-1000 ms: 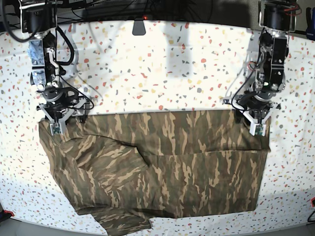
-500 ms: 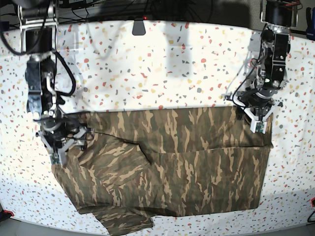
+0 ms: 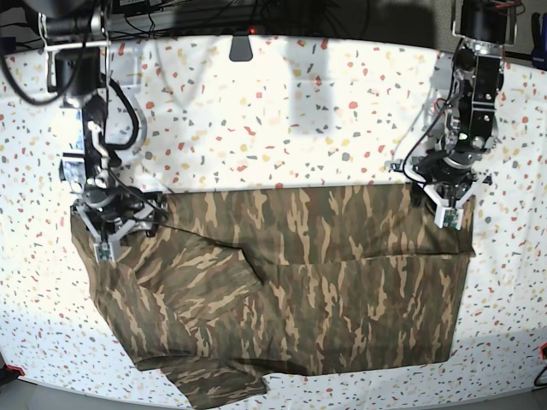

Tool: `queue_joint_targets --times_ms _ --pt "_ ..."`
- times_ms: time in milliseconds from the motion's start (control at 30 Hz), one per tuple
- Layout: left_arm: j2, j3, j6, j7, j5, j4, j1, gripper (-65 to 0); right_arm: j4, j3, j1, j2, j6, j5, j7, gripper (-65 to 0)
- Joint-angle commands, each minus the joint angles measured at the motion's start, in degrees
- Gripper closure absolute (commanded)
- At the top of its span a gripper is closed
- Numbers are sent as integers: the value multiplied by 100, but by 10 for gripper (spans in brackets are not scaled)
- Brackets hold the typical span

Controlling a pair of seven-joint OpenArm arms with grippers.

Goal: Fold the T-shirt properly
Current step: 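Pull the held edge back toward the arm bases, dragging the shirt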

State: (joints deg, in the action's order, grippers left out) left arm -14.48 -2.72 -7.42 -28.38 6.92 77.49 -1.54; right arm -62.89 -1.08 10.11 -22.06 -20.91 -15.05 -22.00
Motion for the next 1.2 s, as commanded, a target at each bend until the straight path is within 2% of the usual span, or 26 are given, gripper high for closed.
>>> queue_joint_targets --times_ms 0,200,433,533,600,1067,1167 --pt "-81 2 122 -765 -243 -37 -229 -215 -210 -4 -164 -118 -17 -28 -282 -368" --pt "-79 2 120 -789 -243 754 -955 -215 -1360 -9 -968 -317 -15 -46 -313 -368" --pt "-81 4 122 -935 -271 1510 -1790 -215 -1711 -9 -1631 -323 -11 -39 -374 -368" --pt "-81 4 125 -933 -527 1637 -2052 -215 -1814 -33 -1917 -334 -9 -13 -236 -368" --pt "-79 4 127 -942 -691 1725 -2186 -215 -1886 -114 -2050 -334 -11 -17 -188 -368" --pt "-79 4 146 -986 -688 2802 -3134 -215 -3276 -1113 -3423 -334 -13 -17 -365 -368" --pt "-79 4 146 -1161 -688 3005 -3261 -215 -3521 -1193 -3729 -334 -13 -17 -435 -368"
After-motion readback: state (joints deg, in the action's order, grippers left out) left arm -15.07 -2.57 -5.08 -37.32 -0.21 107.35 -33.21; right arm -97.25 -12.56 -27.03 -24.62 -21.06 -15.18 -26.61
